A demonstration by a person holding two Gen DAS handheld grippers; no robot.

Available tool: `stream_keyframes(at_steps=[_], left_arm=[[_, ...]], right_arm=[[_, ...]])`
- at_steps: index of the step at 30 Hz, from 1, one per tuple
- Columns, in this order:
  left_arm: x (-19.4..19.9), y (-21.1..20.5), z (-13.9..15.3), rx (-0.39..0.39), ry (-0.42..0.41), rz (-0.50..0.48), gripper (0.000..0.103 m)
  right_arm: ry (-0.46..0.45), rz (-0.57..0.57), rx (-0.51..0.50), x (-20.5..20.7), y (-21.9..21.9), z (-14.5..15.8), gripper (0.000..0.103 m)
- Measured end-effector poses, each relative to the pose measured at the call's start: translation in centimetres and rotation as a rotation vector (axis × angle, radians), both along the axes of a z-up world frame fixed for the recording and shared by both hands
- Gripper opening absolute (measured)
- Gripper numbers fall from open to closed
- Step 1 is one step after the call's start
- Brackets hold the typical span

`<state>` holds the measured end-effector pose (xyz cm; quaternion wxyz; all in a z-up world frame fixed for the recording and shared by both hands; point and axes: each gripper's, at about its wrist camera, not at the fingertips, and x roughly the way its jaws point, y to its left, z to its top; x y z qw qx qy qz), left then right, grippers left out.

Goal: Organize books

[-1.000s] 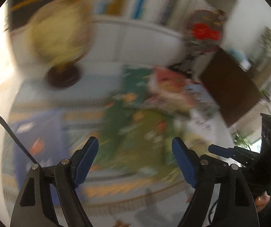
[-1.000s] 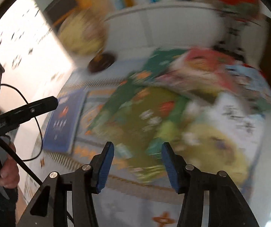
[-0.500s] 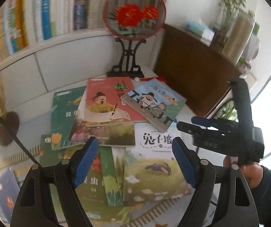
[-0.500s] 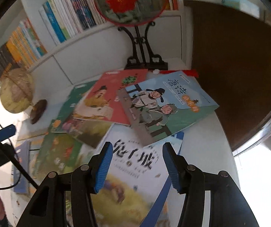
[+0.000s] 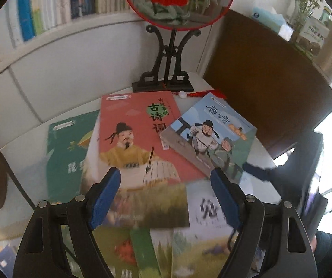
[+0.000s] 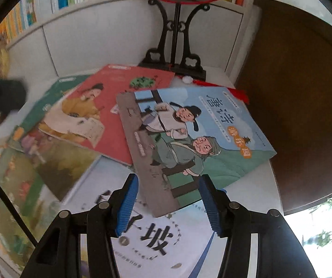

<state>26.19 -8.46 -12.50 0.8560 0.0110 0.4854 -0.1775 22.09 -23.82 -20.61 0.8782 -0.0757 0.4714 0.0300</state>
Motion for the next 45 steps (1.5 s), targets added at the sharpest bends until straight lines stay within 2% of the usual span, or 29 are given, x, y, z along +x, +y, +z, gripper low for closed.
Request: stream_keyframes(at_steps=[2, 4, 6, 7, 8, 10, 12, 15, 18, 24, 26, 27, 30, 32, 38, 42, 45], left_arm=[[1.7, -0.6, -1.0, 0.001, 0.012, -0.004, 0.078], [3.7, -1.2, -2.1, -0.023, 0.034, -0.009, 0.077], [5.6, -1.9, -3.2, -0.051, 0.058, -0.022, 0.073], [6.4, -2.3, -3.8, -0.064, 0.072, -0.03, 0.065], [7.5, -2.8, -4.5, -0.076, 0.094, -0.031, 0.062], [9.0, -3.4, -5.8, -0.084, 0.127, -0.028, 0.062], [10.3, -3.8, -6.8, -0.096, 0.155, -0.023, 0.062], [11.2, -4.6, -7.6, -0.12, 0.187, -0.041, 0.062], [11.3, -5.7, -8.0, -0.113, 0.198, -0.08, 0.062], [10.7, -7.3, -8.1, -0.111, 0.197, -0.152, 0.063], [10.0, -7.8, -8.0, -0.111, 0.205, -0.195, 0.063], [9.2, -7.9, -7.8, -0.099, 0.199, -0.222, 0.063], [6.6, -8.0, -7.5, -0.084, 0.195, -0.287, 0.063], [4.5, -7.7, -7.3, -0.091, 0.196, -0.298, 0.063], [-2.4, -5.6, -7.2, -0.117, 0.232, -0.298, 0.063], [-7.4, -3.5, -7.3, -0.125, 0.263, -0.241, 0.063], [-10.5, -2.2, -7.2, -0.137, 0.291, -0.2, 0.063]], right_arm=[[0.005, 0.01, 0.031, 0.0, -0.3, -0.5, 0.045], [-0.009, 0.021, 0.079, -0.5, -0.7, -0.7, 0.027], [-0.017, 0.018, 0.076, -0.9, -0.7, -0.8, 0.018], [-0.018, 0.013, 0.084, -1.0, -0.8, -0.7, 0.017], [-0.012, -0.001, 0.108, -1.2, -1.1, -0.7, 0.017], [0.021, -0.015, 0.182, -1.5, -1.9, -0.5, 0.017], [0.08, -0.075, 0.305, -1.9, -4.1, -0.2, 0.017], [0.08, -0.162, 0.411, -2.0, -7.3, 0.4, 0.021], [0.069, -0.243, 0.417, -0.9, -9.5, 0.2, 0.055], [0.091, -0.389, 0.55, 1.6, -12.4, -2.1, 0.055], [0.084, -0.377, 0.596, 2.4, -12.8, -2.2, 0.054], [0.09, -0.367, 0.567, 2.8, -12.5, -2.0, 0.054], [0.073, -0.309, 0.394, 3.1, -11.5, -1.0, 0.053], [0.073, -0.276, 0.34, 2.6, -11.2, -0.7, 0.054], [0.134, -0.172, 0.261, -1.1, -9.9, -0.3, 0.054], [0.159, -0.093, 0.269, -5.2, -8.3, 0.2, 0.054], [0.139, -0.017, 0.211, -7.4, -5.9, 0.8, 0.054]])
